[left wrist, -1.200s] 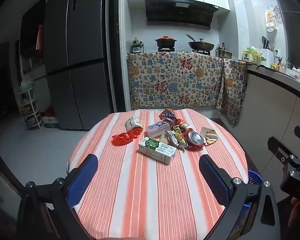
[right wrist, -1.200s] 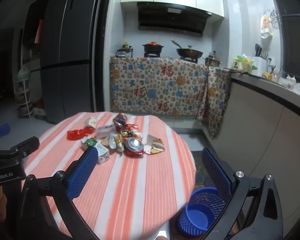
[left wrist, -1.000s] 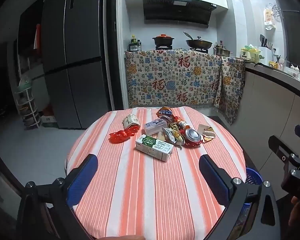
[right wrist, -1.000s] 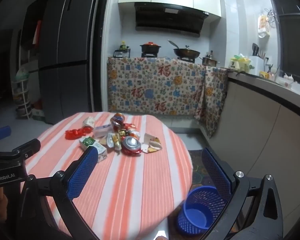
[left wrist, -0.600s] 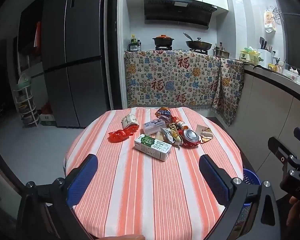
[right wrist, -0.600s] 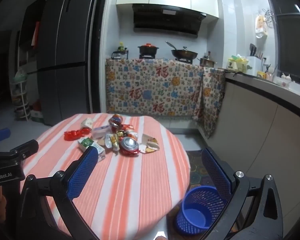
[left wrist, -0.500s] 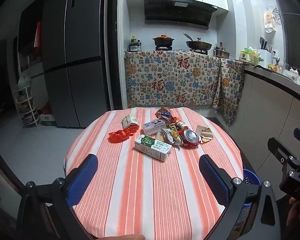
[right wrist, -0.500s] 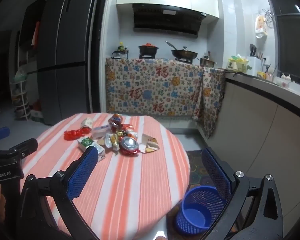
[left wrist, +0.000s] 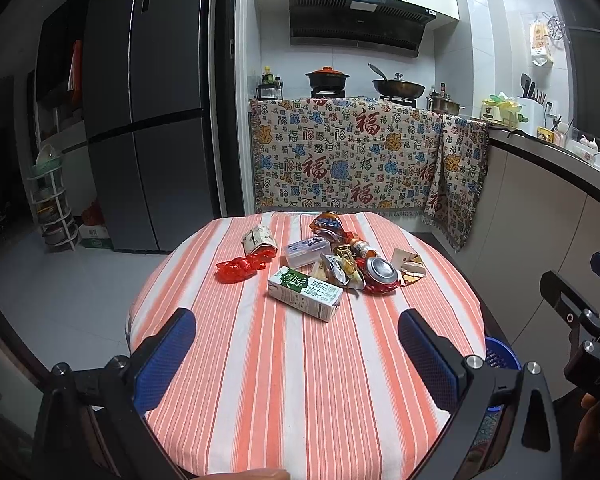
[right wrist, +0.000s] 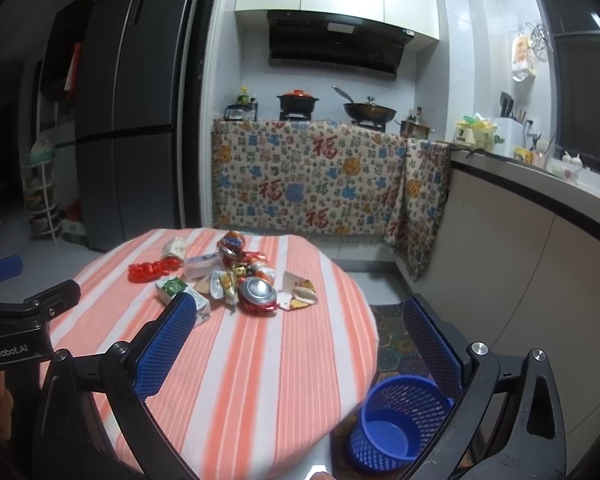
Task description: Collect trash
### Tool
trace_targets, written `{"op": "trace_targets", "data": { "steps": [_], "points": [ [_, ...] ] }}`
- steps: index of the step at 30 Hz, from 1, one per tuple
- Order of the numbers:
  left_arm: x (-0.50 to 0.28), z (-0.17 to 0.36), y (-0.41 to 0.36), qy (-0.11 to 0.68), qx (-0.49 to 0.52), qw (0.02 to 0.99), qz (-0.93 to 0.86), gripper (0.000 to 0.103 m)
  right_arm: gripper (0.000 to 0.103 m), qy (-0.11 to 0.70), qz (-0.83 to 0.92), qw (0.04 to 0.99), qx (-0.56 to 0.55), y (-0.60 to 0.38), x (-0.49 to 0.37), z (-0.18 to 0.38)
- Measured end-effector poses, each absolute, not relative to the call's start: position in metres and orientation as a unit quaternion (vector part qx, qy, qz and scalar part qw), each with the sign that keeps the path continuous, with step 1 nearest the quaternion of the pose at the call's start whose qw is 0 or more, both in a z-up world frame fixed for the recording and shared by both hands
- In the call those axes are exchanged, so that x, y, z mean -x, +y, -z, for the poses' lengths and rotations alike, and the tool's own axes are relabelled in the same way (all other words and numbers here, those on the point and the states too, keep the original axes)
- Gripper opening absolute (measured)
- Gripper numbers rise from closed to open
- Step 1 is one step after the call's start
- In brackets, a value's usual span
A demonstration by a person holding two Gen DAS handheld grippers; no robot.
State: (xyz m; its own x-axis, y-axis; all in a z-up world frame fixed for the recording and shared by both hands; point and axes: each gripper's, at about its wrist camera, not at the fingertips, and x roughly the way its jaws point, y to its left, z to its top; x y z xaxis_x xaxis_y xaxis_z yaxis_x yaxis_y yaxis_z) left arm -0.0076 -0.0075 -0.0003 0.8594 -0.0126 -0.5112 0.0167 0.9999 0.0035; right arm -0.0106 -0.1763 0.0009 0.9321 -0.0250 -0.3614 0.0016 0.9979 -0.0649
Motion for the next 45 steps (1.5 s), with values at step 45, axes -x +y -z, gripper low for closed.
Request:
{"op": "trace_targets", "data": {
  "steps": [45],
  "points": [
    [0.0071, 0.0078, -0.0084, 0.273, -0.007, 0.962, 0.006, 0.103, 0.103, 0.185, 0.010, 0.982, 0.029, -0.1805, 0.0150, 0.0032]
  ]
}}
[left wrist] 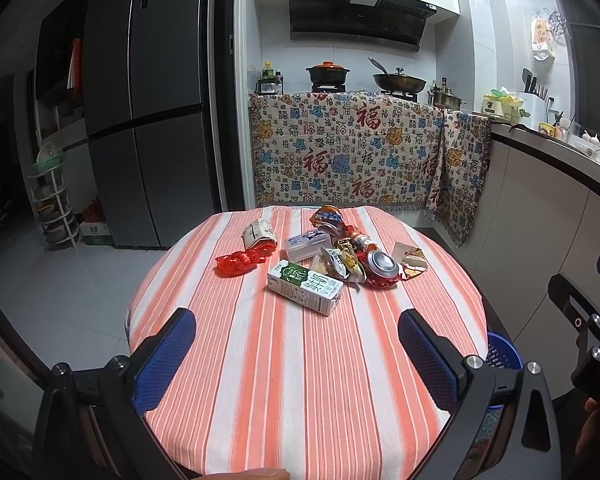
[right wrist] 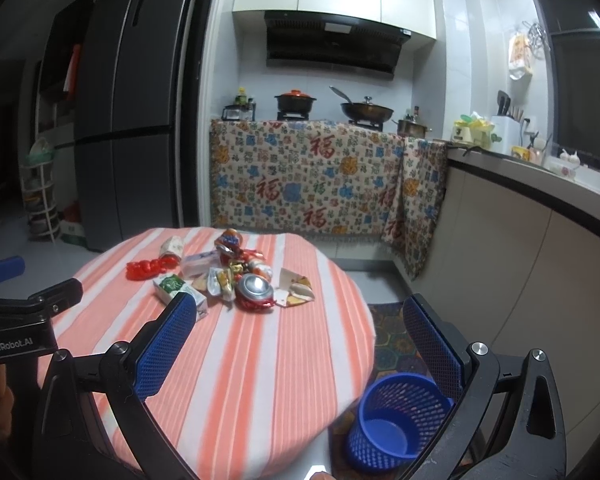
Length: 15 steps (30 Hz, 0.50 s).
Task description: Collect trash
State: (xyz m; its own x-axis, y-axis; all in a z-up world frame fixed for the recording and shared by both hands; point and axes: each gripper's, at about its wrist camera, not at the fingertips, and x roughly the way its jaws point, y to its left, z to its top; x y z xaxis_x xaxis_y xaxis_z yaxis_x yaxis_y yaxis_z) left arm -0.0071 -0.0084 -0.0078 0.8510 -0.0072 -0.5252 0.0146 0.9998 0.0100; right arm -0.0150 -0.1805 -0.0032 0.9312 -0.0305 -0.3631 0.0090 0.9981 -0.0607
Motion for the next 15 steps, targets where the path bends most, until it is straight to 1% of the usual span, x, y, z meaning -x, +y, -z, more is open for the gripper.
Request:
{"op": "trace_targets", "data": {
  "steps": [15],
  "points": [
    [0.0075, 0.0088, -0.0121, 0.276, -0.009, 0.961, 0.007, 0.103, 0.103, 0.185, 0.012, 0.982, 0.027, -0.1848, 0.0139, 0.0086]
  ]
}}
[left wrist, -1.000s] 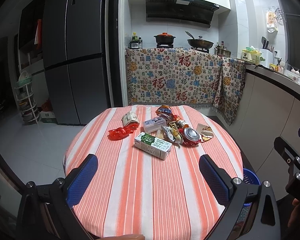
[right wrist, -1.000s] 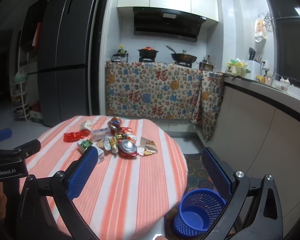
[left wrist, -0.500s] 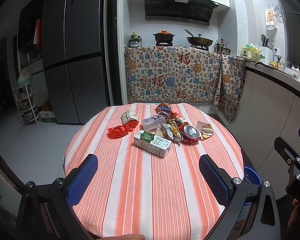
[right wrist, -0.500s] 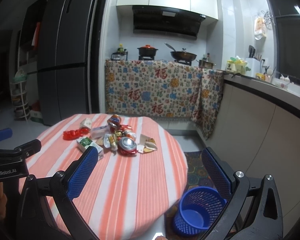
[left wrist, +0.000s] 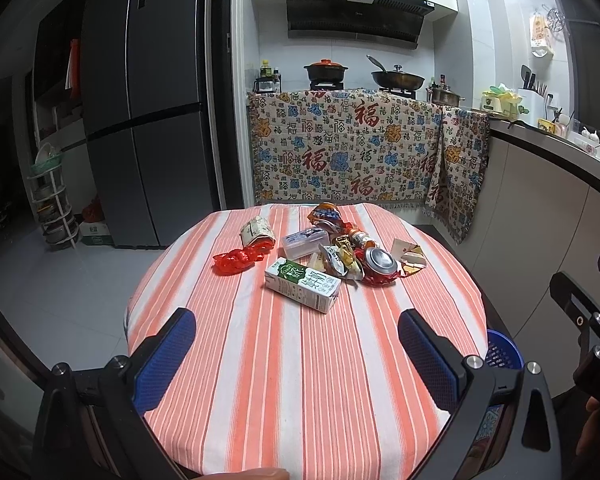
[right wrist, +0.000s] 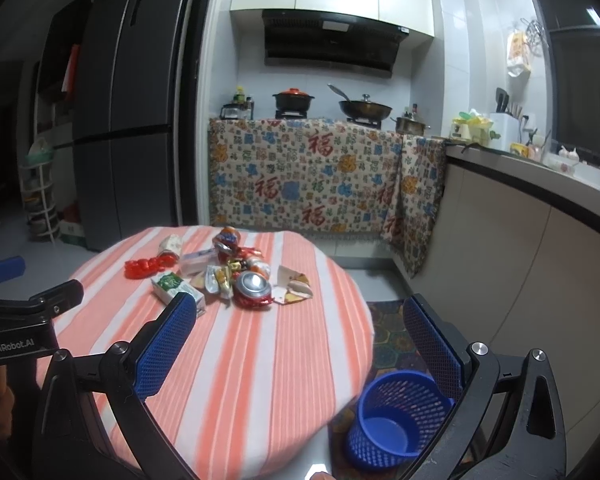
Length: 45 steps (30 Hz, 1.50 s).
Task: Collect trash
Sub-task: 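Move the left tool toward the milk carton while the right tool approaches the paper cup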
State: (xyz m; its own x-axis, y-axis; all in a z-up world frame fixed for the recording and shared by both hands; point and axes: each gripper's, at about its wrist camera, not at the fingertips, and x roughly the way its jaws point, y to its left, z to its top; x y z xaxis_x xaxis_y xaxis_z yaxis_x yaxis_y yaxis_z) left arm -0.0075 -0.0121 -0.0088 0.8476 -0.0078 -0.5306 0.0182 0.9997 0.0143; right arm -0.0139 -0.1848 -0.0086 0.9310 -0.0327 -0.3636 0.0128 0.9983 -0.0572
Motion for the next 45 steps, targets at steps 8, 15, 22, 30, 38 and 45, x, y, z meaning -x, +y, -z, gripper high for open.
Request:
{"op": "trace_targets", "data": {
  "steps": [8, 15, 22, 30, 38, 45],
  "points": [
    [0.008, 0.011, -0.014, 0.278, -0.011, 0.961, 0.006, 0.103, 0.103, 0.185, 0.012, 0.982, 0.027, -0.185, 0.014, 0.009],
    [0.004, 0.015, -0.019, 0.285, -0.016, 0.958, 0.005, 0.103, 0.103, 0.188, 0.010, 0.982, 0.023, -0.186, 0.013, 0.012],
    [-0.005, 0.023, -0.026, 0.298, -0.024, 0.954, 0.004, 0.103, 0.103, 0.193, 0.011, 0.981, 0.015, -0.192, 0.010, 0.020],
    [-0.036, 0.036, -0.034, 0.325, -0.016, 0.945, 0.005, 0.103, 0.103, 0.206, 0.014, 0.978, 0.000, -0.205, 0.000, 0.032],
    [-0.126, 0.055, -0.048, 0.361, -0.006, 0.932, -0.020, 0.103, 0.103, 0.223, 0.015, 0.975, -0.016, -0.220, -0.012, 0.048],
    [-0.228, 0.091, -0.069, 0.420, -0.033, 0.904, -0.074, 0.103, 0.103, 0.237, 0.009, 0.971, -0.029, -0.230, -0.021, 0.059]
  ]
}}
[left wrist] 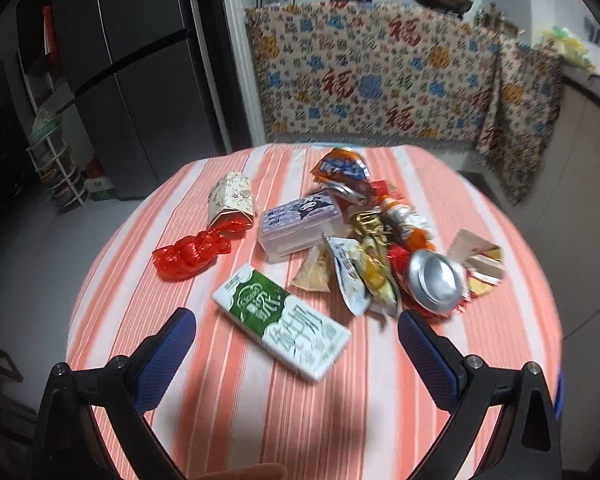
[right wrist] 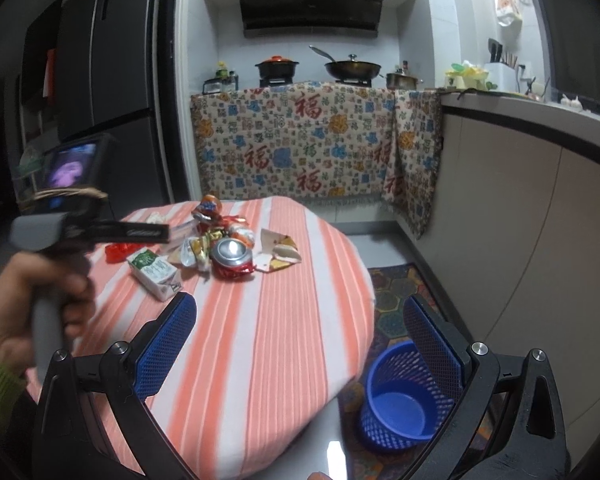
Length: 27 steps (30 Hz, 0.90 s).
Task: Collect trash
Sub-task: 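Move the left tool toward the milk carton while the right tool approaches the paper cup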
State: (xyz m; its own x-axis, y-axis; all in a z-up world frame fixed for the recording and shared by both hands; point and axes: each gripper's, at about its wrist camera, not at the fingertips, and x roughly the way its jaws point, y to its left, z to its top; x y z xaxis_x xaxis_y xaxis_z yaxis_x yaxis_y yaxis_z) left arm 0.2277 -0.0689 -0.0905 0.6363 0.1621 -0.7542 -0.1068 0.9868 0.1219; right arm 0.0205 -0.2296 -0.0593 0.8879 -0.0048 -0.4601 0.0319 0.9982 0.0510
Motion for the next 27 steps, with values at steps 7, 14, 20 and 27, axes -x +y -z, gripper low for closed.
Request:
{"op": "trace_targets", "data": {
  "steps": [7, 14, 20, 27],
  "points": [
    [-0.270, 0.132, -0.074, 0.453, -0.078, 0.878, -0.132, 0.103, 0.103, 0.248, 0.009, 0.968, -0.035, -0.236, -0.027, 0.067],
    [-0.261, 0.144, -0.049, 0.463, -0.092, 0.870, -0.144, 0.103, 0.103, 0.258, 0.008, 0.965, -0.032, -0.229, -0.032, 0.070],
    [-0.234, 0.145, -0.003, 0.472, -0.078, 0.869, -0.127, 0.103, 0.103, 0.266, -0.006, 0.964, -0.011, -0.213, -0.039, 0.071],
    [-0.225, 0.151, 0.026, 0.470, -0.047, 0.879, -0.073, 0.103, 0.103, 0.319, -0.040, 0.947, 0.014, -0.190, -0.081, 0.104]
  ]
}}
